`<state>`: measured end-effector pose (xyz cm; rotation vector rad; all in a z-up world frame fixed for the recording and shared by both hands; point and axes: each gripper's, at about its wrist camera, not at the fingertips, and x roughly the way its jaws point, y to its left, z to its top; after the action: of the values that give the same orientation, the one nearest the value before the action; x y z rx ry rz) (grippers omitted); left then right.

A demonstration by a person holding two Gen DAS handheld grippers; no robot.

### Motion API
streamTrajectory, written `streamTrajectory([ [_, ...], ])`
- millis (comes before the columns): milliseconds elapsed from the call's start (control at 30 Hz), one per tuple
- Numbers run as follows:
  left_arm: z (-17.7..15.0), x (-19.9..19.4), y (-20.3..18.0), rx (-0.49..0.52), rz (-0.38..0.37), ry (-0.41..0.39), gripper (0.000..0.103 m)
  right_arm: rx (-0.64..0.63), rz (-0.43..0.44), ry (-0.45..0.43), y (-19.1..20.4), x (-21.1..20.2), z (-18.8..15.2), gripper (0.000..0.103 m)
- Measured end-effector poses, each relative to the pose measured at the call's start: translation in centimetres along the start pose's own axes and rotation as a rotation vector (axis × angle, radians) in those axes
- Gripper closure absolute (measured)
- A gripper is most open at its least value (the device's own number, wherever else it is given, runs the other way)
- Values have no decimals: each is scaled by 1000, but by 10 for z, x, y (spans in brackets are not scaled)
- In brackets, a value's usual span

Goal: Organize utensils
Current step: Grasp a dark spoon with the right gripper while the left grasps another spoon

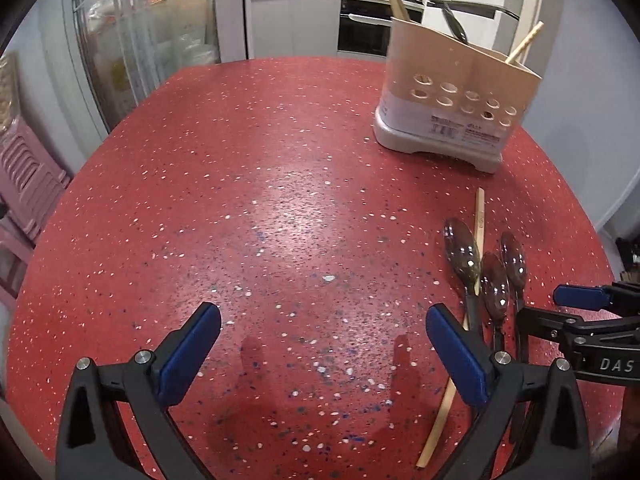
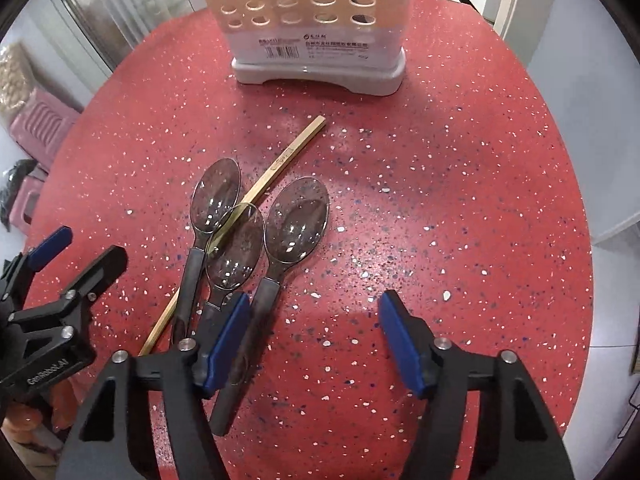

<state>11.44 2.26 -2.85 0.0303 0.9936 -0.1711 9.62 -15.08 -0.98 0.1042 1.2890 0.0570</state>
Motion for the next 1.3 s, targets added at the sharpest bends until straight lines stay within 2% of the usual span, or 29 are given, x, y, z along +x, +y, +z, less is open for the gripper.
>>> streamTrajectory([
  [233, 6, -5, -1, 4, -6, -12, 0, -58, -72, 3, 27, 8, 5, 38],
  [367, 6, -8, -8, 13, -10, -12, 0, -89, -85, 0, 38, 12, 6, 46],
  [433, 6, -8, -11, 19, -16, -8, 0, -93, -82, -4, 38, 10, 5, 60],
  [633, 7, -9, -28, 68, -64, 11, 0, -112, -68, -12, 31, 6, -2, 90],
  [867, 6, -4, -56, 152, -90, 55, 0, -132, -37, -37, 6, -1, -7, 90],
  [1100, 5, 6, -66, 172, -84, 111, 0, -124, 7, -43, -9, -2, -11, 90],
  [1267, 5, 5, -71, 176, -103, 117, 14, -118, 31, -47, -14, -3, -13, 91],
  [1300, 6, 4, -73, 180, -110, 116, 19, -118, 34, -46, -14, -3, -13, 91],
])
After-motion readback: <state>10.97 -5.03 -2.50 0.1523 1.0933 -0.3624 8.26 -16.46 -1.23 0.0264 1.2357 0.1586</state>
